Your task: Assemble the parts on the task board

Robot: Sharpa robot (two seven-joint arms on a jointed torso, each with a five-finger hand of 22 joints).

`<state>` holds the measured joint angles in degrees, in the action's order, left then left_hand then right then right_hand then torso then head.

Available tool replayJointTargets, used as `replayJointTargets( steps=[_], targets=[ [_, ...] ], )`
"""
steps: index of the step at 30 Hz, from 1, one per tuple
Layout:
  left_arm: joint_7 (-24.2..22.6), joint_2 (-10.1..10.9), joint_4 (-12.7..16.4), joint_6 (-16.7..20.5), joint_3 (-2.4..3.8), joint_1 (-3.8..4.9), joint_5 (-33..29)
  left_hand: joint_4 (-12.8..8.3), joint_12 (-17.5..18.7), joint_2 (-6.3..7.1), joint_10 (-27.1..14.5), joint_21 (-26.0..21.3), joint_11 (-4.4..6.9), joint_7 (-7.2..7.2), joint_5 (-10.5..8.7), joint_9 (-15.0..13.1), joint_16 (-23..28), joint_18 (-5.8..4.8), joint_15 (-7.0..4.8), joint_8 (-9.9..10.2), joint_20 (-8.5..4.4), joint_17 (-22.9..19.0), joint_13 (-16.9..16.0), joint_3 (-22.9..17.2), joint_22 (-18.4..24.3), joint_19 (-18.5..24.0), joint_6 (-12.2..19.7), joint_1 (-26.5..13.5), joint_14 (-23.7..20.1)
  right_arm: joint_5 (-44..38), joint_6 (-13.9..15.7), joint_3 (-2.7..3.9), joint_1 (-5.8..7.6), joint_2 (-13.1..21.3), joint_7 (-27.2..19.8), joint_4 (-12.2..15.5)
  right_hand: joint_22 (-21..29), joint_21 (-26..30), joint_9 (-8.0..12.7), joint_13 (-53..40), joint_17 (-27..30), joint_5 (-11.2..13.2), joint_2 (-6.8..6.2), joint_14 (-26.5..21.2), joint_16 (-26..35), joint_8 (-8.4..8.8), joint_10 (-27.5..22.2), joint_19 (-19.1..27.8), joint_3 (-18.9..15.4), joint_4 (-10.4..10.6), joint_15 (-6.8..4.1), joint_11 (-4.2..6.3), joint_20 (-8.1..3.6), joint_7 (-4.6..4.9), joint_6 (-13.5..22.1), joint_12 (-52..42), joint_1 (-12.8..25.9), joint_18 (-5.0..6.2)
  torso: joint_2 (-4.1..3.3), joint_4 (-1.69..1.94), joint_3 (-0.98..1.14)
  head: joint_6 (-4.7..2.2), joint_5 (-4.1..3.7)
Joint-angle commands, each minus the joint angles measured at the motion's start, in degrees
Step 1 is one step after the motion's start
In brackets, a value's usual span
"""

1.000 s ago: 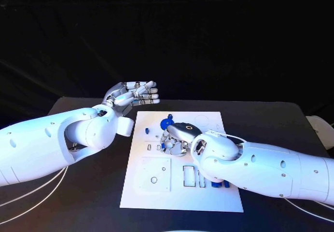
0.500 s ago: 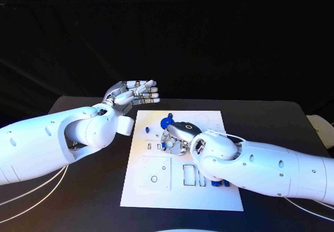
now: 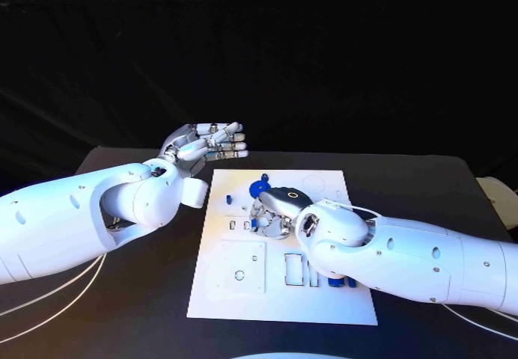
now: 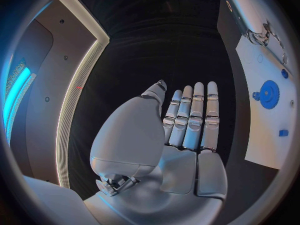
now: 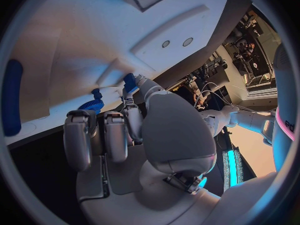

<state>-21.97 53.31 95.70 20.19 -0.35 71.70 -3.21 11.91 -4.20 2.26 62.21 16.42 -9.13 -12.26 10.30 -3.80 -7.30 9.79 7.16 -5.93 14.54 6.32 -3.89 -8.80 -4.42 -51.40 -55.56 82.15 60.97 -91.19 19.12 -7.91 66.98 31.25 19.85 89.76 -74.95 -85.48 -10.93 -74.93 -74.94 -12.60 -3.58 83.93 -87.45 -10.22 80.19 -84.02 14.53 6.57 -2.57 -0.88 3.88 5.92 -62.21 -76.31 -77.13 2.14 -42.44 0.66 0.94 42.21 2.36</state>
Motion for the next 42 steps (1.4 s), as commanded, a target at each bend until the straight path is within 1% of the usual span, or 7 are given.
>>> replayJointTargets(
  steps=[1, 18, 25, 34, 36, 39, 42],
  targets=[
    [-0.2, 0.0, 0.0, -1.1, 0.03, 0.03, 0.0, -0.3, 0.2, -0.27, -0.1, -0.3, -0.45, -0.41, 0.00, 0.0, 0.4, 0.79, 0.32, 0.2, 0.18, 0.1, 0.0, -0.1, 0.1, 0.0, -0.1, 0.3, 0.1, -0.8, -2.4, -0.20, -0.24, 0.0, 1.1, -0.2, -10.7, 0.3, -1.6, -0.3, -10.0, -0.1, -0.11, 4.9, 0.3, -0.10, -0.7, -2.0, -0.3, 0.2, -0.21, -0.09, -0.28, -0.45, -0.3, 0.4, 0.3, -0.64, 0.01, -0.01, 0.01, 0.02, -0.05],
    [-0.1, 0.0, -0.1, -1.2, 0.03, 0.02, 0.0, -0.2, 0.3, -0.27, -0.1, -0.3, -0.47, -0.44, -0.01, 0.0, 0.4, 0.78, 0.33, 0.2, 0.18, 0.1, 0.0, -0.1, 0.1, 0.0, -0.1, 0.2, 0.1, -1.2, -2.0, -0.20, -0.24, -0.1, 1.3, -0.2, -10.2, 1.1, -1.1, 1.2, -9.7, -0.1, -1.51, 4.8, 0.5, 1.12, -2.2, -1.5, -0.8, 0.6, 0.51, -1.00, 0.24, 0.66, 2.0, 2.2, 1.6, -0.44, -0.02, -0.02, 0.04, -0.09, -0.10],
    [0.0, 0.0, -0.1, -1.2, 0.03, 0.02, 0.0, -0.2, 0.3, -0.28, -0.1, -0.3, -0.48, -0.44, -0.01, 0.0, 0.4, 0.78, 0.34, 0.2, 0.19, 0.1, 0.0, -0.1, 0.1, 0.0, -0.1, 0.2, 0.1, -1.2, -1.7, -0.20, -0.24, -0.2, 1.3, -0.2, -9.9, 1.4, -0.5, 1.8, -9.6, -0.5, -2.58, 4.8, 0.6, 2.08, -2.8, -1.3, -1.4, 1.0, 1.04, -1.64, 0.69, 1.38, 3.6, 2.9, 2.4, -0.36, -0.03, -0.02, 0.03, -0.11, -0.14],
    [0.1, 0.0, -0.1, -1.2, 0.03, 0.01, 0.0, -0.2, 0.3, -0.28, -0.1, -0.3, -0.48, -0.44, -0.01, 0.0, 0.4, 0.78, 0.34, 0.2, 0.19, 0.1, 0.0, -0.1, 0.1, 0.0, -0.1, 0.2, 0.1, -1.4, -1.0, -0.20, -0.23, -0.2, 1.1, -0.2, -9.6, 1.9, -0.2, 2.2, -9.4, -1.1, -3.55, 4.7, 0.7, 2.65, -3.4, -1.0, -2.4, 1.5, 1.43, -2.05, 1.11, 1.78, 4.5, 3.4, 3.4, -0.24, -0.03, -0.01, 0.02, -0.04, -0.17],
    [0.1, 0.0, -0.1, -1.3, 0.03, 0.01, 0.0, -0.2, 0.3, -0.28, -0.1, -0.3, -0.49, -0.46, -0.01, 0.0, 0.4, 0.78, 0.34, 0.3, 0.19, 0.1, 0.0, -0.1, 0.1, 0.0, -0.1, 0.2, 0.1, -1.5, -0.8, -0.20, -0.23, -0.2, 1.0, -0.1, -9.5, 2.1, 0.0, 2.3, -9.3, -1.0, -3.99, 4.7, 0.8, 2.88, -3.5, -0.9, -3.0, 1.8, 1.54, -2.18, 1.25, 1.88, 4.9, 3.6, 3.8, -0.20, -0.03, -0.02, 0.03, -0.05, -0.16],
    [0.1, 0.0, -0.2, -1.3, 0.03, 0.01, 0.1, -0.2, 0.3, -0.28, -0.1, -0.3, -0.49, -0.46, -0.01, 0.0, 0.4, 0.78, 0.34, 0.3, 0.19, 0.1, 0.0, -0.1, 0.1, 0.0, -0.1, 0.2, 0.1, -1.6, -0.1, -0.20, -0.24, -0.1, 0.7, 0.1, -9.5, 2.2, 0.2, 2.2, -9.5, -1.0, -5.50, 4.7, 0.7, 3.16, -3.5, -0.8, -5.7, 3.2, 1.78, -2.33, 1.47, 2.01, 5.4, 3.4, 5.9, -0.16, -0.03, -0.02, 0.03, -0.05, -0.16],
    [0.2, 0.0, -0.2, -1.4, 0.02, 0.01, 0.4, -0.2, 0.3, -0.27, -0.1, -0.3, -0.49, -0.46, -0.01, 0.0, 0.4, 0.78, 0.34, 0.3, 0.19, 0.1, 0.0, -0.1, 0.1, 0.0, -0.1, 0.2, 0.1, -1.6, 0.8, -0.20, -0.24, 0.0, 0.4, 0.3, -9.4, 2.4, 0.4, 2.3, -9.6, 0.2, -6.06, 4.7, 0.7, 3.42, -3.8, -0.7, -8.2, 4.4, 1.89, -2.54, 1.63, 2.17, 6.1, 3.5, 6.7, -0.14, -0.03, -0.02, 0.04, -0.05, -0.18]
  ],
)
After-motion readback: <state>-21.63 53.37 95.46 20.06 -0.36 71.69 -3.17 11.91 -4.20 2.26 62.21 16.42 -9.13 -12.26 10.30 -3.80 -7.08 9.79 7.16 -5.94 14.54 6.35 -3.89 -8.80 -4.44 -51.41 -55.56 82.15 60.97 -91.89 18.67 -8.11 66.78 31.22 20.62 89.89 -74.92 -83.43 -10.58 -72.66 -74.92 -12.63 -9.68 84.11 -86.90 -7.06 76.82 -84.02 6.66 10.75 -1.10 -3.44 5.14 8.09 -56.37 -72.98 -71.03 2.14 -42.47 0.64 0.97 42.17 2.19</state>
